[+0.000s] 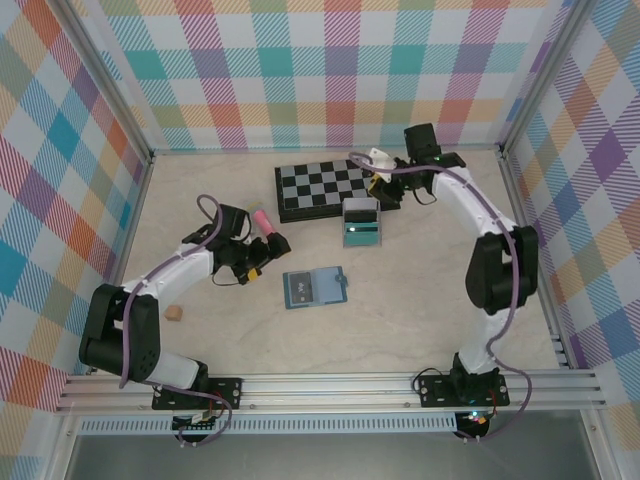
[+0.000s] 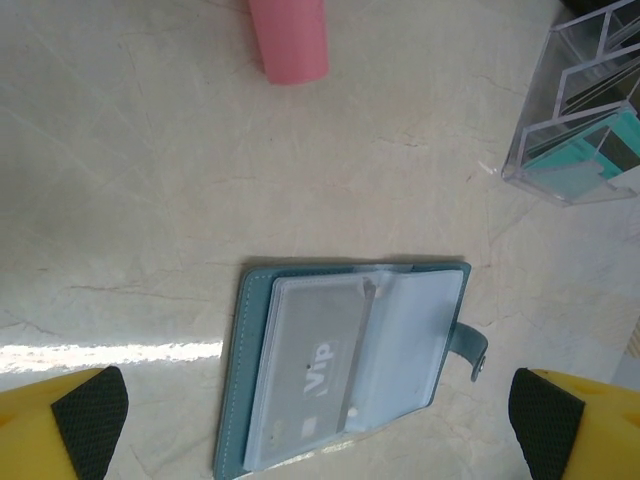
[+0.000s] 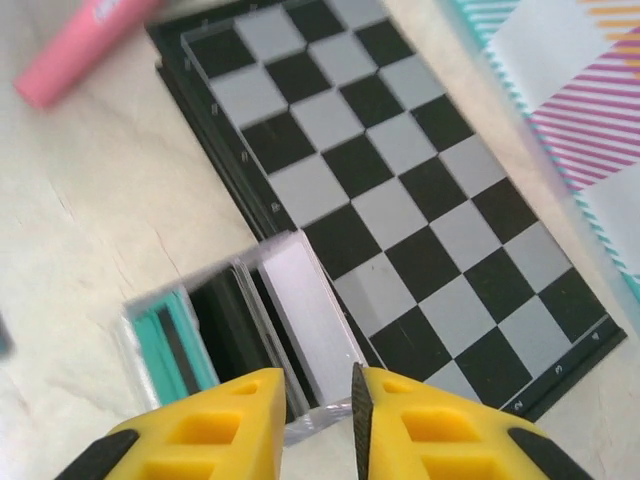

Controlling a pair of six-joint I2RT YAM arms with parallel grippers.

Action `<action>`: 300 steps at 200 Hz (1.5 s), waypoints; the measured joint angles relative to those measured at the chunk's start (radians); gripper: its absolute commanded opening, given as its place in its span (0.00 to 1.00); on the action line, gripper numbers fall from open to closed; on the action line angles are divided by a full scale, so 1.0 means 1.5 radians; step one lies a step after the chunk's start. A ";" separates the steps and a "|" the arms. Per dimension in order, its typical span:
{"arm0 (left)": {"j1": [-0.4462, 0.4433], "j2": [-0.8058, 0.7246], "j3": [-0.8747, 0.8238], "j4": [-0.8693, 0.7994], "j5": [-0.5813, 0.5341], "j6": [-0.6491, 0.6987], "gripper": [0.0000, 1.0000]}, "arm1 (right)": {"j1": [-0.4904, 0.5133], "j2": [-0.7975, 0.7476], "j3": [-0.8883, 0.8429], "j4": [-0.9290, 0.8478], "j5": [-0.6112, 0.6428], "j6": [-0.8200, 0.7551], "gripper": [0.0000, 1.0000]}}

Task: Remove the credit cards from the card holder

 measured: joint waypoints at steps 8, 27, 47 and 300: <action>0.000 -0.007 -0.008 0.003 0.002 0.000 1.00 | 0.008 -0.032 -0.030 0.020 -0.004 0.051 0.19; 0.000 -0.023 -0.031 0.017 0.012 -0.002 1.00 | 0.028 -0.089 -0.088 0.053 -0.009 0.181 0.18; 0.000 -0.033 -0.053 0.030 0.029 -0.003 1.00 | 0.059 -0.121 -0.130 0.064 -0.019 0.311 0.18; 0.001 -0.105 -0.129 0.057 -0.041 -0.095 0.78 | 0.444 0.142 -0.160 0.005 0.328 0.816 0.51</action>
